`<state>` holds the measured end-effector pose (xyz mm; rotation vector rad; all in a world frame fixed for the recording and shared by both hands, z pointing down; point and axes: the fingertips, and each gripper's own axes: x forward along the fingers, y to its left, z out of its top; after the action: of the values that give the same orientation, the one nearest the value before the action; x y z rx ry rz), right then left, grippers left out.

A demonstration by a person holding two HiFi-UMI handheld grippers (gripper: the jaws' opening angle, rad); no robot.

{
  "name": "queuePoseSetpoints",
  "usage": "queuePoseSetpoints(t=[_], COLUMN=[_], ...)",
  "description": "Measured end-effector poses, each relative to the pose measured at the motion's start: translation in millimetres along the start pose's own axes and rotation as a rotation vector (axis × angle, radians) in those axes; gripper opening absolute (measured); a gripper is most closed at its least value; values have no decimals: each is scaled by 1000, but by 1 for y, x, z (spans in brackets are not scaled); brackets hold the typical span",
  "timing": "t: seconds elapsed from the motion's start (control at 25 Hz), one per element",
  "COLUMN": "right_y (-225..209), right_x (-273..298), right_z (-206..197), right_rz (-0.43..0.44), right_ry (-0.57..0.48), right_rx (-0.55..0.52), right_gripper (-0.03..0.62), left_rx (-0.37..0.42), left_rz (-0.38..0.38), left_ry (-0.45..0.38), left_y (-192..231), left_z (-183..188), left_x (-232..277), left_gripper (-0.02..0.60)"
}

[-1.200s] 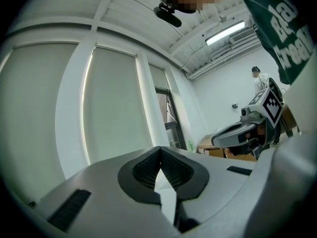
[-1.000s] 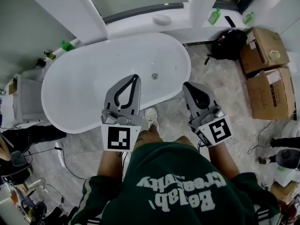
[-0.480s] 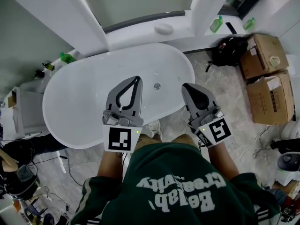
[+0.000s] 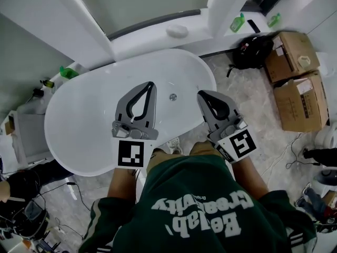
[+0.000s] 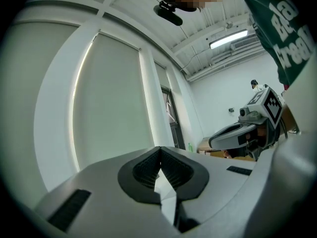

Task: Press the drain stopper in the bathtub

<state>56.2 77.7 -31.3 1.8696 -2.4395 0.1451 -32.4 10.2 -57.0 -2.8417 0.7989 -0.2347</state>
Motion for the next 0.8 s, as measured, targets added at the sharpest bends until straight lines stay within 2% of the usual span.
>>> queuePoseSetpoints(t=[0.36,0.52,0.64,0.8], right_y=[-10,-20,-31,-54], right_x=[-1,2,10,19], right_z=[6,4,2,3], right_rz=[16,55,100,155], right_ry=[-12,0,17,24], right_rx=[-34,-39,-39,-46], right_gripper=[11,11,11,9], left_rx=[-27,-27,1,0], left_rz=[10,15,13,56], left_ry=[-32,-37,-29,-23], left_y=[-8,-17,-26,-35], left_z=[14,21,25,30], left_x=[16,28,42,65], left_gripper=[8,8,8,8])
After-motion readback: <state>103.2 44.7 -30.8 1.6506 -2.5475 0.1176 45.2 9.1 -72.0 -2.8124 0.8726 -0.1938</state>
